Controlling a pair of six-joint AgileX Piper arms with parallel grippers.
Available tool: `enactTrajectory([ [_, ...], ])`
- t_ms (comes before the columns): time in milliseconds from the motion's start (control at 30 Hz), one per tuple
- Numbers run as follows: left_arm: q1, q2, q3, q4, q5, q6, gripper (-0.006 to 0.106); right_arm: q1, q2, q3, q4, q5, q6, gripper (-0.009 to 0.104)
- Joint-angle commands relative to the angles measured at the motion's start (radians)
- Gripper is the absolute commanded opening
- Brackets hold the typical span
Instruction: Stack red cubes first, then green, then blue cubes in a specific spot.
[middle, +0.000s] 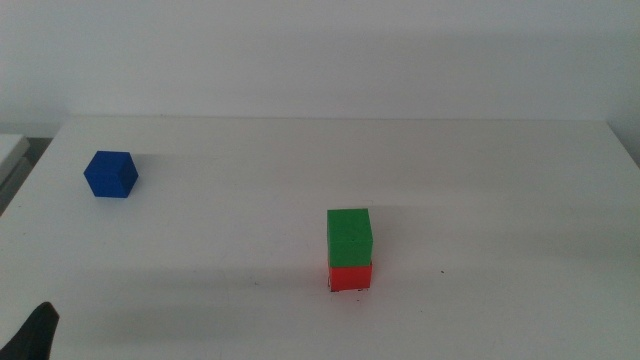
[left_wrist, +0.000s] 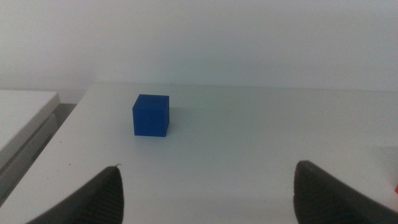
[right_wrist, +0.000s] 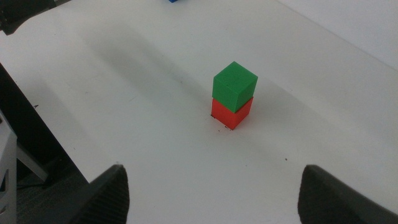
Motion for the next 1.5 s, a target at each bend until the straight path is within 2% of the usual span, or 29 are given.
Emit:
enactTrajectory([
  [0,0.001,-0.003,0.000,0.002,-0.016,-0.001,0.094,0.003,-0.005,0.004,-0.007,-0.008,-0.010,0.093],
  [67,0.001,0.024,-0.032,0.018,-0.001,-0.001,0.094,0.003,-0.005,0.004,-0.007,-0.008,-0.010,0.093],
  [167,0.014,0.213,-0.226,0.058,0.125,-0.005,0.094,0.003,-0.005,0.004,-0.007,-0.008,-0.010,0.093],
  [300,0.032,0.519,-0.567,0.079,0.439,-0.008,0.094,0.003,-0.005,0.004,-0.007,-0.008,-0.010,0.093],
  [400,0.032,0.724,-0.736,0.108,0.632,-0.008,0.094,0.003,-0.005,0.004,-0.007,-0.008,-0.010,0.093],
  [533,0.032,0.933,-0.873,0.089,0.776,0.047,0.094,0.003,-0.005,0.004,-0.007,-0.011,-0.010,0.093],
  [633,0.032,1.040,-0.910,-0.016,0.780,0.126,0.094,0.003,-0.005,0.004,-0.007,-0.011,-0.010,0.093],
  [700,0.032,1.098,-0.912,-0.086,0.759,0.109,0.094,0.003,-0.005,0.004,-0.007,-0.011,-0.010,0.093],
  [767,0.032,1.139,-0.912,-0.112,0.759,0.060,0.094,0.003,-0.005,0.004,-0.007,-0.011,-0.010,0.093],
  [900,0.032,1.187,-0.912,-0.127,0.728,-0.013,0.094,0.003,-0.005,0.004,-0.007,-0.011,-0.010,0.093],
  [1100,0.032,1.195,-0.917,-0.078,0.712,-0.005,0.094,0.003,-0.005,0.004,-0.007,-0.011,-0.010,0.093],
  [1467,0.032,1.195,-0.920,-0.076,0.742,-0.020,0.094,0.003,-0.005,0.004,-0.007,-0.011,-0.010,0.093],
])
